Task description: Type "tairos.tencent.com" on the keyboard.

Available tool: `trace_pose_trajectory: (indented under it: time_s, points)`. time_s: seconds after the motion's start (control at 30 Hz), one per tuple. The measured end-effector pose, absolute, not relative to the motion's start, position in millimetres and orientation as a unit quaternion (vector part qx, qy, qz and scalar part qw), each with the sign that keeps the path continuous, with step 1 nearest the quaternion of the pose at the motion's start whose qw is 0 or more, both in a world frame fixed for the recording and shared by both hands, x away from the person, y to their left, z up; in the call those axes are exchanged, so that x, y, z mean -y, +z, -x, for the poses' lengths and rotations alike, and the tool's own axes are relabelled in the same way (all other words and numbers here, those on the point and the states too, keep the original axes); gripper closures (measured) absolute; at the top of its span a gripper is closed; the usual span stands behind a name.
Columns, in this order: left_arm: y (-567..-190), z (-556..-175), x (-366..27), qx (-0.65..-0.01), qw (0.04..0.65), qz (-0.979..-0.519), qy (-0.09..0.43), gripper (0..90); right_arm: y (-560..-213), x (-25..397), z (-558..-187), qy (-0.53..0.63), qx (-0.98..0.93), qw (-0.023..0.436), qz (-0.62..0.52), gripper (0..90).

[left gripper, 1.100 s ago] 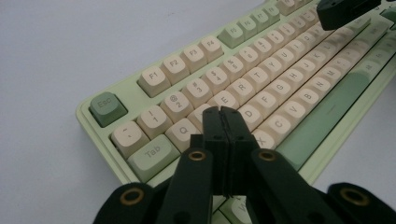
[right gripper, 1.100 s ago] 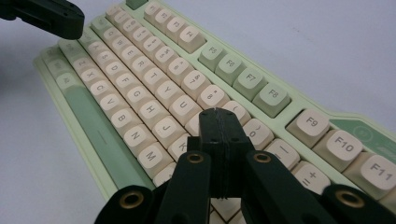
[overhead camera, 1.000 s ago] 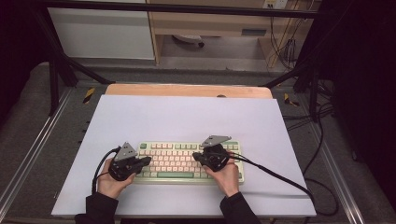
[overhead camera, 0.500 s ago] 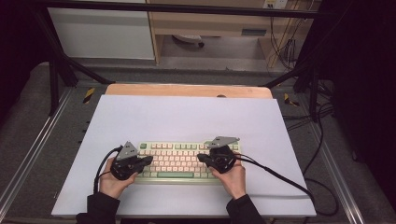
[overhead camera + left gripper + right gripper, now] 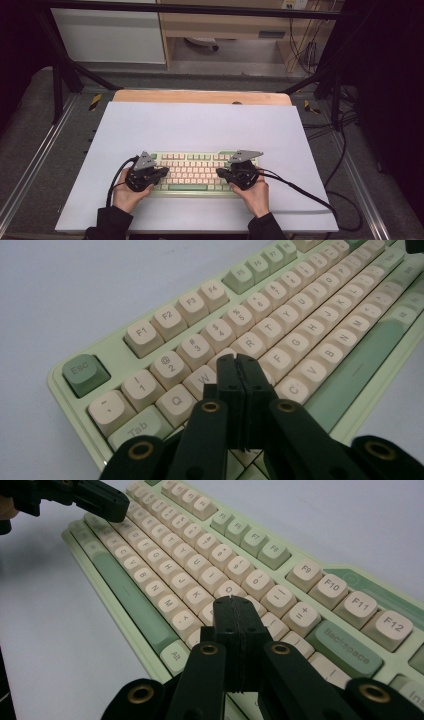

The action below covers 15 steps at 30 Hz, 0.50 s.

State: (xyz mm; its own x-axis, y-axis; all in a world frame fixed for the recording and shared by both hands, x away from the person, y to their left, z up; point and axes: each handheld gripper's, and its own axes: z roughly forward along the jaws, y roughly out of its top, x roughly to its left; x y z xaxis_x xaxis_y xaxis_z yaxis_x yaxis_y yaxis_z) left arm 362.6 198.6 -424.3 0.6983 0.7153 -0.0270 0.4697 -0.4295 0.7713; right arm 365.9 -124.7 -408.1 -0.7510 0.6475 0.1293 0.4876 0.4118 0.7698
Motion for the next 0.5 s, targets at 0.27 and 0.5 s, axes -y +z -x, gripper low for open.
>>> trace_pose_trajectory:
  time_s: [0.27,0.5]
  points:
    - [-426.6,-363.9,-196.6,-0.356,0.394,-0.833,0.153,89.0,-412.4,127.7,-361.3,0.423,-0.835,0.088,-0.341,90.0]
    - [-428.1,-364.2,-196.5,-0.355,0.392,-0.834,0.153,89.3,-414.3,126.4,-360.0,0.424,-0.836,0.087,-0.338,90.0]
